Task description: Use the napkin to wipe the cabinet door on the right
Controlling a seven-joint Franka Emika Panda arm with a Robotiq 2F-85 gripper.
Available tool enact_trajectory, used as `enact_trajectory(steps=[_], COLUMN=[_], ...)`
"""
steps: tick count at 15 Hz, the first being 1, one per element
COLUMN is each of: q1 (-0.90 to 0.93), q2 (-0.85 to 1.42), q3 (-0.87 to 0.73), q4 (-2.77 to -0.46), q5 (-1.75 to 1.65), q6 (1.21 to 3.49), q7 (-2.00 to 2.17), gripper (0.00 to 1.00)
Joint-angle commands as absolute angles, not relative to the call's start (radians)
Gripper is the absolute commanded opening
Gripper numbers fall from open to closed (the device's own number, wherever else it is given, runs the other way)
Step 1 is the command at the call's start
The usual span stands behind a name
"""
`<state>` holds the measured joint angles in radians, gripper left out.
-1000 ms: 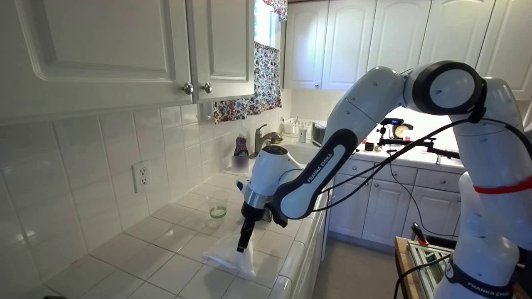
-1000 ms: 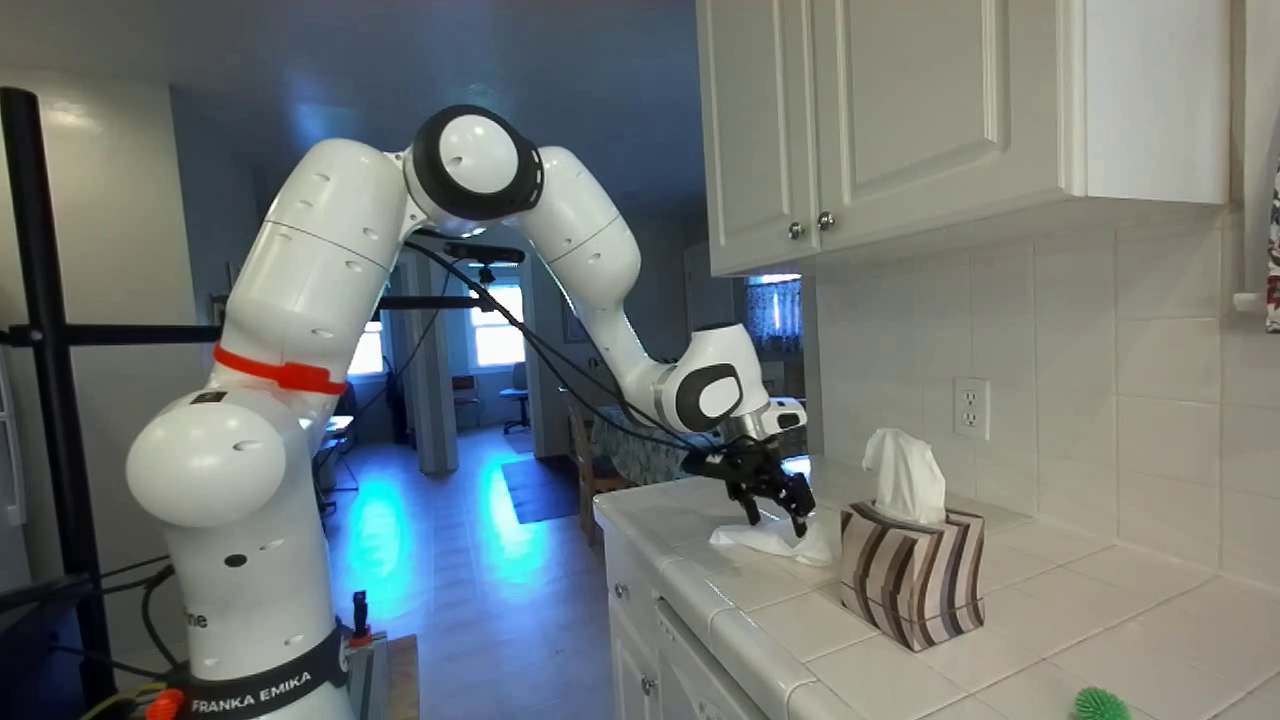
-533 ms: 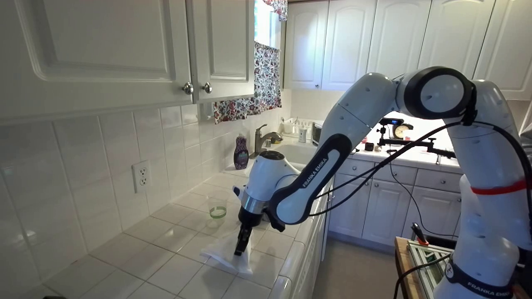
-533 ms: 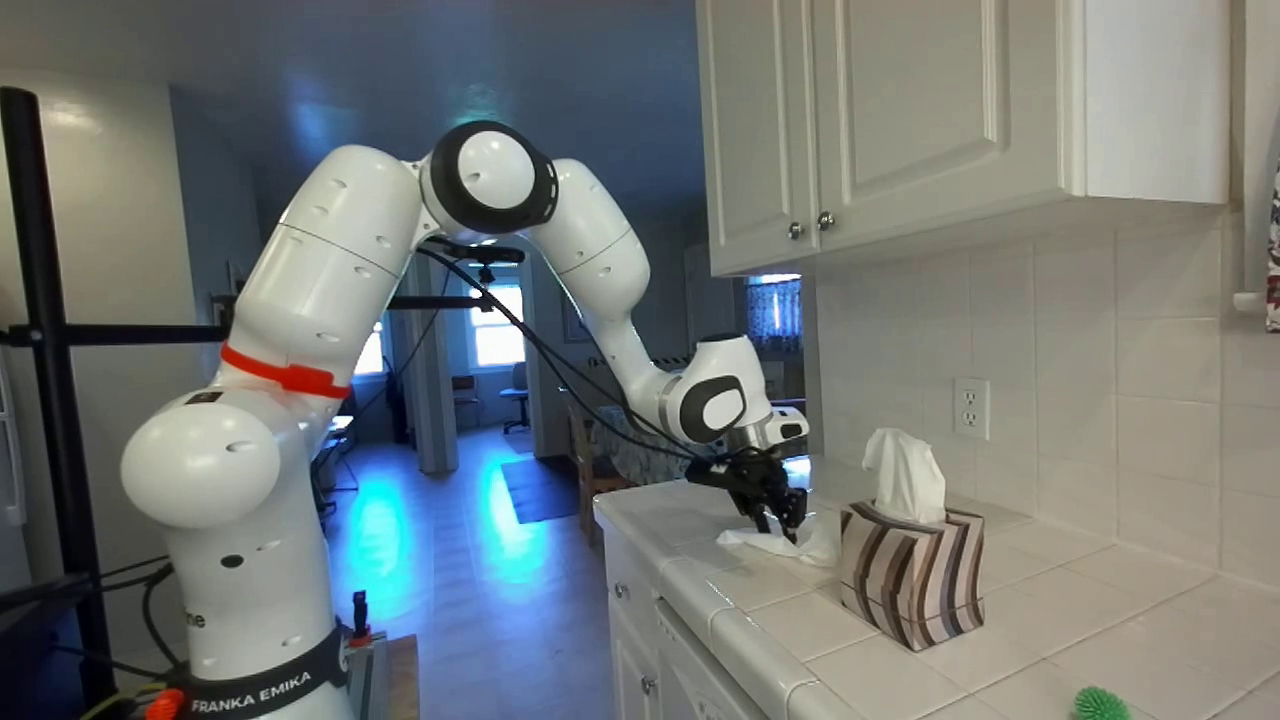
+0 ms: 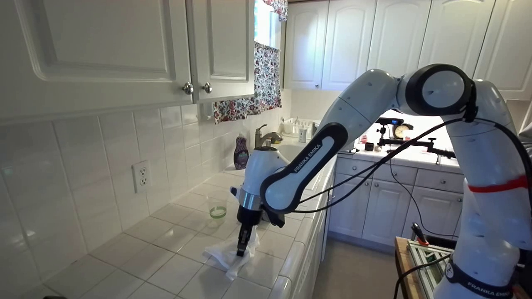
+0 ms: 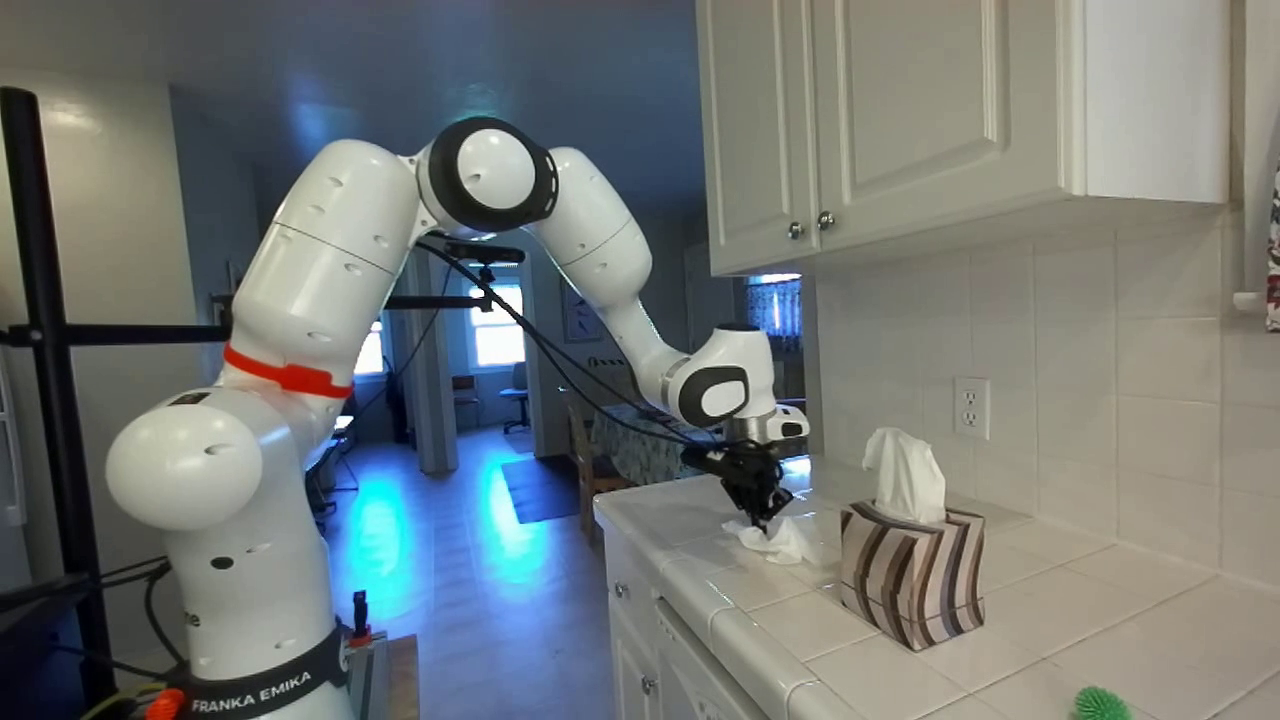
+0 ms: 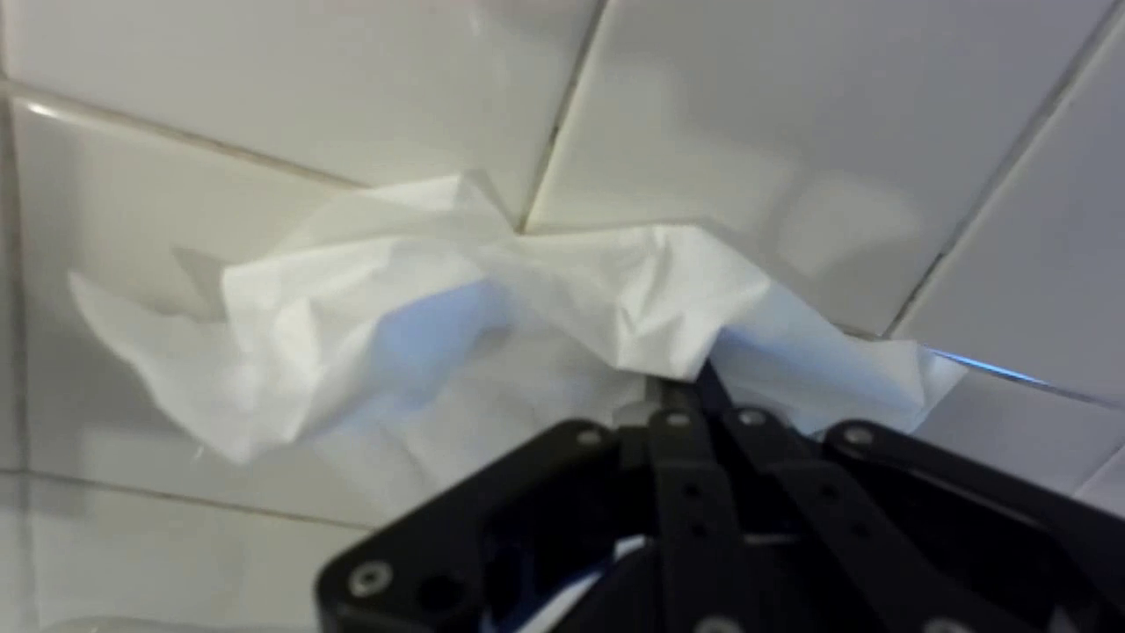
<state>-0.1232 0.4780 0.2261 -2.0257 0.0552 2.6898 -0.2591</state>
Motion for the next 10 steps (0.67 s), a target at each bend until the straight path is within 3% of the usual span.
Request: enact_trajectory(steps=[1,10], q1=[-0.113,-0.040], q2=[0.427,0.234], q3=[0.202,0.107], q4=[-2.024,-2.128], q5=[0.090,0.009], q6=[2.617,2.691], q7=[-0.267,-0.209], gripper=[0.00,0.00])
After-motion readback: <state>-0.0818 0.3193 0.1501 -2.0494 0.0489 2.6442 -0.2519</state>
